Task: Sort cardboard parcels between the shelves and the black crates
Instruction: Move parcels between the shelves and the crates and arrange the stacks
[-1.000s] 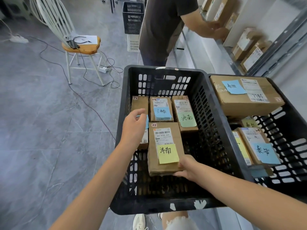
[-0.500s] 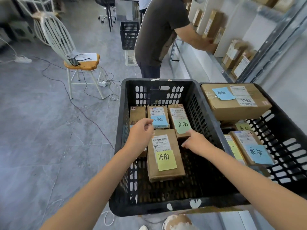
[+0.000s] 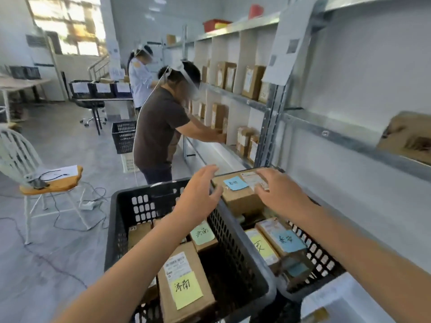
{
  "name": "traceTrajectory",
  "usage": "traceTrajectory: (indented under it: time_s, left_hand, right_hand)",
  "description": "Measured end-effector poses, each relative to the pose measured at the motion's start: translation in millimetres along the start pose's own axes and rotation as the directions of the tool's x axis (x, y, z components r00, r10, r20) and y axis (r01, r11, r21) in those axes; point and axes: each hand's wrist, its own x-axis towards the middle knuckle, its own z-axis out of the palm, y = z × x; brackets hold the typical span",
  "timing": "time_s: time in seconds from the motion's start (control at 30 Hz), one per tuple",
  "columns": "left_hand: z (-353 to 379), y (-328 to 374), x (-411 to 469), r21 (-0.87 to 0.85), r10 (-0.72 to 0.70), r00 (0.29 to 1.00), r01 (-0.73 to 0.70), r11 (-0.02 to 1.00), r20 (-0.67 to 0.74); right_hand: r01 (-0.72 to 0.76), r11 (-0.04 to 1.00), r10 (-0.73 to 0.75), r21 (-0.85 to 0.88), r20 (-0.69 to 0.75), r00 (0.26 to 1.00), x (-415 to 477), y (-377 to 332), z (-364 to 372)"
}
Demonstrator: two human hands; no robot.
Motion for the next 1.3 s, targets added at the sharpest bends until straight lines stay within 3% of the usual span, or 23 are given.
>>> traceTrajectory:
  time_s: [0.3,0.47,0.7,0.87,1.07,1.2,1.3]
  left_hand:
    - [61,173,45,-0.051,0.338,0.938,-0.335,0.941,0.074]
    - [107,273,37,-0.109,0.490,0.865,-0.480,0.870,0.105]
    - [158,405,6,-0.239,0.658,0.746,-0.623,0.745,0.103]
    - [180,502,-8,-0.401,0.690,0.712,-0.598,0.694,0.133]
    - [184,590,-3,-0.508,0.718,0.690,-0.588,0.630,0.092]
    - [187,632,13,-0.567,0.680,0.730,-0.536,0.625,0.060]
    - [194,655,29,-0.572,0.609,0.787,-0.456,0.682,0.098]
  right_hand:
    - [-0.113,0.988,0.091,-0.103,-0.198,0.976,-70,90,-128]
    - [-0.285,0.951,0.246,-0.120,-0.267,0.932,-138,151,-199]
    - [-0.413,0.890,0.293,-0.192,-0.454,0.841,-234,204,-296]
    - [-0.481,0.858,0.302,-0.180,-0.579,0.757,-302,231,-352]
    - [-0.531,0.841,0.283,-0.097,-0.759,0.587,-356,255,-415]
    - [-0.598,0.796,0.239,-0.090,-0.862,0.447,-367,274,-446]
    - [-0.631,0.775,0.373,0.027,-0.826,0.422,-359,286,-464]
